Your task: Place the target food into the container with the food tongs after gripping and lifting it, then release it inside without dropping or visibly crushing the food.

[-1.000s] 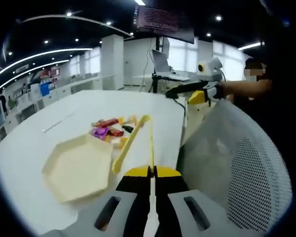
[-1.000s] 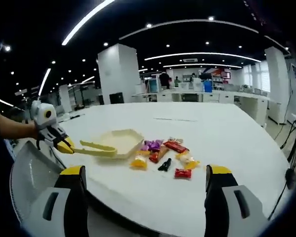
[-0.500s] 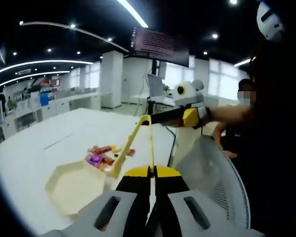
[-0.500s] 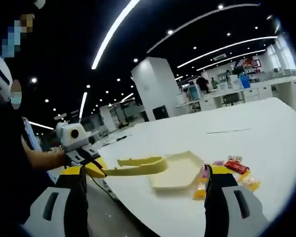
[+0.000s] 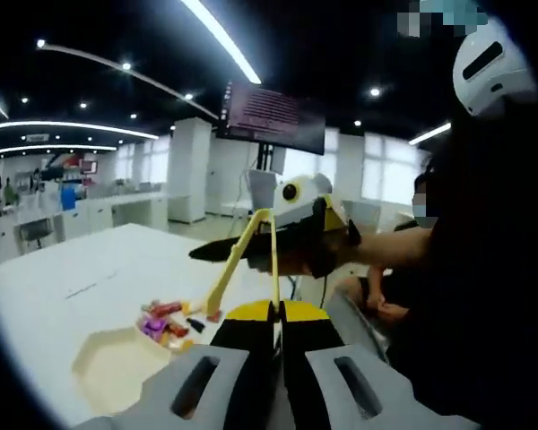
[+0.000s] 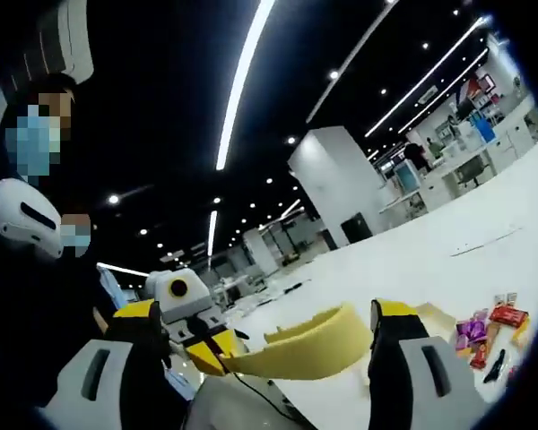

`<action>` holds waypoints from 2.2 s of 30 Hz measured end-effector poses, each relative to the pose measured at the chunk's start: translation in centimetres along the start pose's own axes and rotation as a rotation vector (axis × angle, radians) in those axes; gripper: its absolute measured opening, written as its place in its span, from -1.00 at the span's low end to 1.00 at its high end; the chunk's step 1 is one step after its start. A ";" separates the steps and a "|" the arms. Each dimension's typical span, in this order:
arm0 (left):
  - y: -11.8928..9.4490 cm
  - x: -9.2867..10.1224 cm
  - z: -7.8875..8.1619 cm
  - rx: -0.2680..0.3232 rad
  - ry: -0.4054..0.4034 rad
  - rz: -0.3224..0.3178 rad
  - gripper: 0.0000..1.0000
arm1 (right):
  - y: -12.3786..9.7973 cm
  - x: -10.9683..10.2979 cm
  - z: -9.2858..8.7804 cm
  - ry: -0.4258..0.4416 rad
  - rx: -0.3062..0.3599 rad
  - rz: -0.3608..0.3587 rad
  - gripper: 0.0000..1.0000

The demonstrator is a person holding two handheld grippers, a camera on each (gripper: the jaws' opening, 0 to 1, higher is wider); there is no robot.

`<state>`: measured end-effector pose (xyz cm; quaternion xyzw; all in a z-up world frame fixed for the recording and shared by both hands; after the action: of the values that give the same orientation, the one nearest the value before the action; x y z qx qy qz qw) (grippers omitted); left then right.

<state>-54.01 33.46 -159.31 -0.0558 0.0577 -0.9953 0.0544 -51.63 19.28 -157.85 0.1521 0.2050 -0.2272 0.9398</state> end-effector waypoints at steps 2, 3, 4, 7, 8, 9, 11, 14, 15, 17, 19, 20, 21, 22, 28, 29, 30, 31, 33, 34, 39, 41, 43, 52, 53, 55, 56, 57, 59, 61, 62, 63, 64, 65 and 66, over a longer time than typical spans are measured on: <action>0.0 0.2 0.4 0.013 -0.008 -0.015 -1.00 | 0.2 -0.3 0.2 0.003 0.003 0.025 0.92; 0.1 0.5 0.7 0.026 -0.018 -0.026 -1.00 | 0.3 -0.5 0.3 0.004 0.004 0.036 0.92; 0.1 0.7 0.9 0.033 -0.020 -0.033 -1.00 | 0.4 -0.8 0.5 0.008 0.007 0.057 0.92; 0.2 1.2 1.4 0.050 -0.038 -0.056 -1.00 | 0.7 -1.6 0.9 0.022 0.019 0.101 0.92; 0.2 1.4 1.6 0.055 -0.038 -0.062 -1.00 | 0.8 -1.9 1.1 0.024 0.025 0.112 0.92; 0.2 1.6 1.8 0.063 -0.039 -0.070 -1.00 | 0.9 -2.0 1.2 0.023 0.024 0.117 0.92; 0.3 2.0 2.1 0.068 -0.036 -0.080 -1.00 | 1.1 -2.5 1.3 0.016 0.022 0.135 0.91; 0.5 2.2 2.1 0.062 -0.036 -0.086 -1.00 | 1.3 -3.3 1.7 0.028 0.038 0.172 0.91; 0.6 2.3 2.1 0.061 -0.039 -0.088 -1.00 | 1.4 -3.5 1.8 0.030 0.042 0.180 0.91; 0.5 2.5 2.2 0.073 -0.040 -0.088 -1.00 | 1.4 -3.9 2.1 0.025 0.050 0.194 0.88; 0.4 2.5 2.5 0.086 -0.048 -0.090 -1.00 | 1.4 -4.2 2.0 0.010 0.035 0.202 0.85; 0.4 2.5 2.6 0.089 -0.052 -0.091 -1.00 | 1.5 -4.3 1.9 0.008 0.025 0.208 0.84; 0.3 2.6 2.7 0.080 -0.050 -0.092 -1.00 | 1.5 -4.3 1.8 0.009 0.022 0.213 0.82; 0.3 2.7 2.8 0.083 -0.049 -0.089 -1.00 | 1.5 -4.3 1.8 0.008 0.019 0.215 0.80; -0.5 2.9 3.4 0.071 -0.076 -0.116 -1.00 | 1.9 -4.6 1.4 -0.020 -0.035 0.239 0.55; -0.7 2.8 3.5 0.071 -0.091 -0.124 -1.00 | 1.9 -4.6 1.4 -0.024 -0.044 0.242 0.51; -1.0 2.7 3.7 0.075 -0.118 -0.129 -1.00 | 2.0 -4.7 1.2 -0.034 -0.061 0.249 0.48; -1.2 2.5 3.8 0.078 -0.120 -0.130 -1.00 | 2.1 -4.8 1.1 -0.038 -0.071 0.253 0.44; -1.7 2.4 4.1 0.083 -0.123 -0.132 -1.00 | 2.2 -5.0 1.1 -0.044 -0.084 0.266 0.39; -1.8 2.3 4.2 0.085 -0.125 -0.134 -1.00 | 2.3 -5.1 1.1 -0.048 -0.084 0.268 0.35; -2.0 2.2 4.3 0.074 -0.165 -0.156 -1.00 | 2.5 -5.3 1.0 -0.065 -0.101 0.286 0.18; -2.1 2.3 4.4 0.079 -0.178 -0.165 -1.00 | 2.5 -5.4 1.0 -0.074 -0.105 0.290 0.13; -2.0 2.3 4.5 0.074 -0.181 -0.170 -1.00 | 2.4 -5.5 1.1 -0.078 -0.107 0.292 0.13; -2.0 2.5 5.0 0.065 -0.216 -0.196 -1.00 | 2.1 -5.8 0.9 -0.098 -0.124 0.292 0.06; -2.0 2.5 5.1 0.068 -0.220 -0.199 -1.00 | 2.1 -5.8 1.0 -0.097 -0.116 0.293 0.06; -2.0 2.4 5.3 0.075 -0.233 -0.205 -1.00 | 2.1 -5.9 1.0 -0.099 -0.113 0.295 0.04; -2.0 2.3 5.4 0.075 -0.239 -0.205 -1.00 | 2.1 -5.9 0.9 -0.100 -0.115 0.294 0.03; -1.6 2.6 5.4 0.066 -0.248 -0.205 -1.00 | 2.2 -5.8 0.8 -0.099 -0.119 0.290 0.02; -1.7 2.5 5.6 0.073 -0.255 -0.209 -1.00 | 2.1 -5.8 0.8 -0.100 -0.122 0.289 0.00; -1.8 2.4 5.7 0.073 -0.253 -0.208 -1.00 | 2.1 -5.9 0.8 -0.098 -0.120 0.294 -0.02; -1.8 2.4 5.7 0.077 -0.260 -0.210 -1.00 | 2.1 -6.0 0.9 -0.095 -0.115 0.297 -0.03; -1.8 2.4 5.7 0.079 -0.261 -0.210 -1.00 | 2.1 -6.1 1.0 -0.094 -0.110 0.299 -0.05; -1.8 2.4 5.7 0.075 -0.270 -0.215 -1.00 | 2.2 -6.2 1.1 -0.096 -0.103 0.301 -0.07; -1.9 2.4 5.6 0.075 -0.272 -0.214 -1.00 | 2.2 -6.2 1.1 -0.099 -0.097 0.300 -0.09; -1.9 2.3 5.6 0.077 -0.276 -0.214 -1.00 | 2.3 -6.2 1.2 -0.106 -0.094 0.299 -0.14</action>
<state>-55.86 34.43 -153.27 -0.1958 0.0053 -0.9797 -0.0425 -55.22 23.04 -153.57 0.1244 0.1404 -0.0827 0.9788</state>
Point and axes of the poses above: the point that each gripper's makers call its tool centre point, and the gripper's own axes: y roughly forward along the fingers, x roughly to its right, z roughly out of its top, the point moved 7 cm from there along -y, roughly backward along the fingers, and after that the axes turned 3 degrees about -z, right-handed, at the moved point
